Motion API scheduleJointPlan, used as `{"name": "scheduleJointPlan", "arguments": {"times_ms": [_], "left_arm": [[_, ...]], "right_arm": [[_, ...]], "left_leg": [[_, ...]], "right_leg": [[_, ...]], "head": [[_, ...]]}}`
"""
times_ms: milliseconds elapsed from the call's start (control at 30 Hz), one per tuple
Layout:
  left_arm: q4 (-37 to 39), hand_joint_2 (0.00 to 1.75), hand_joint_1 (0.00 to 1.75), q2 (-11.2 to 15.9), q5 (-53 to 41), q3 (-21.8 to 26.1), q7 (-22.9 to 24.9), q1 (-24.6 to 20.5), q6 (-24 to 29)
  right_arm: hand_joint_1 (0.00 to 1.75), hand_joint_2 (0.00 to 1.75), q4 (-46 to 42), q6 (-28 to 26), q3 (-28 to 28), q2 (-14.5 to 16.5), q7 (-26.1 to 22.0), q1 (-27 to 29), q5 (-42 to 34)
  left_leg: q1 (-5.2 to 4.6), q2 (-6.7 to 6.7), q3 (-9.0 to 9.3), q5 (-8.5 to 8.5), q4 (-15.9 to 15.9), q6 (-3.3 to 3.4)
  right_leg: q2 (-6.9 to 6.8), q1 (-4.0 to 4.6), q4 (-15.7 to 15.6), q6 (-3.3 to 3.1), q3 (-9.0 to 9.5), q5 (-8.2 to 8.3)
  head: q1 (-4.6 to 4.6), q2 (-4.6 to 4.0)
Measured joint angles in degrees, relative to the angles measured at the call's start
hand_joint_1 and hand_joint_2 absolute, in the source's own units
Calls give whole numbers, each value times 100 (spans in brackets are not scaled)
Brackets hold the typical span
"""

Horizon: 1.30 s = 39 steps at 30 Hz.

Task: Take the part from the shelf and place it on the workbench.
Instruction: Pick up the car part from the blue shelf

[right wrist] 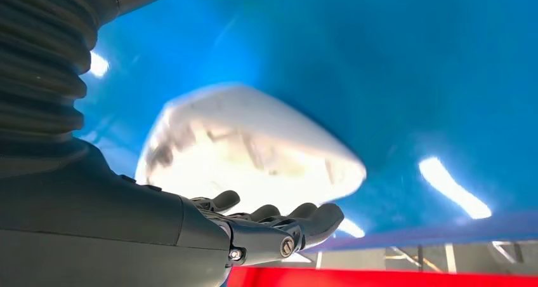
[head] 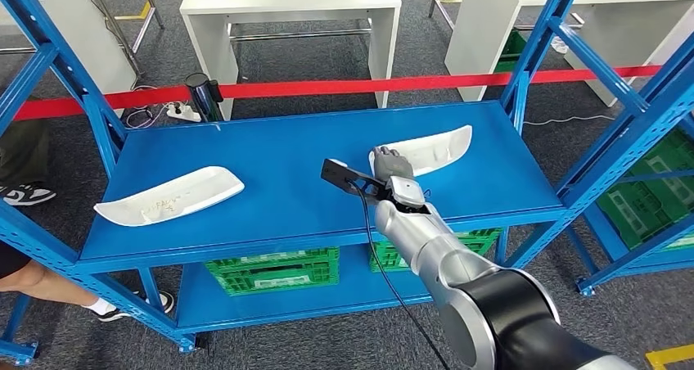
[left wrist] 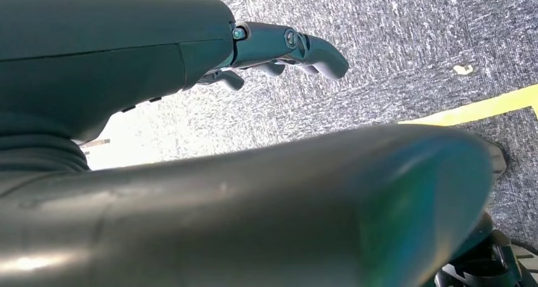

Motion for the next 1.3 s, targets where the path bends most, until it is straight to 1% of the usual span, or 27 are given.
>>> {"name": "scheduleJointPlan", "arguments": {"times_ms": [267, 1100, 1167, 1200, 1233, 1300], "left_arm": [[0, 0, 0, -2, -26, 1, -64, 26, 0], [-1, 0, 0, -1, -49, 40, -46, 51, 0], [-2, 0, 0, -1, -50, 42, -45, 51, 0], [-2, 0, 0, -1, -50, 43, -45, 51, 0], [-2, 0, 0, -1, -50, 43, -45, 51, 0], [-2, 0, 0, -1, -50, 45, -46, 51, 0]], "right_arm": [[0, 175, 0, -13, -1, -7, -5, -63, 49], [0, 175, 0, -10, -1, -7, 59, -93, 107], [25, 175, 0, -10, -1, -7, 74, -93, 123], [57, 175, 0, -10, -1, -7, 83, -93, 126], [98, 175, 0, -10, -1, -7, 90, -93, 124], [156, 175, 0, -5, -1, -7, 97, -94, 116]], "left_leg": [[0, 0, -8, -1, -2, 0], [0, -1, -10, -1, -3, 0], [0, -1, -11, -1, -3, 0], [0, -1, -11, -1, -3, 0], [0, -1, -11, -1, -3, 0], [0, -1, -11, -1, -3, 0]], "right_leg": [[0, 0, 1, -2, -10, -2], [-1, 0, 1, -2, -13, -2], [-1, 0, 1, -2, -13, -2], [-1, 0, 1, -2, -13, -2], [-1, 0, 1, -2, -13, -2], [-1, 0, 1, -2, -13, -2]], "head": [[-1, 0], [-2, 0], [-1, 0], [-2, 0], [-1, 0], [-1, 0]]}}
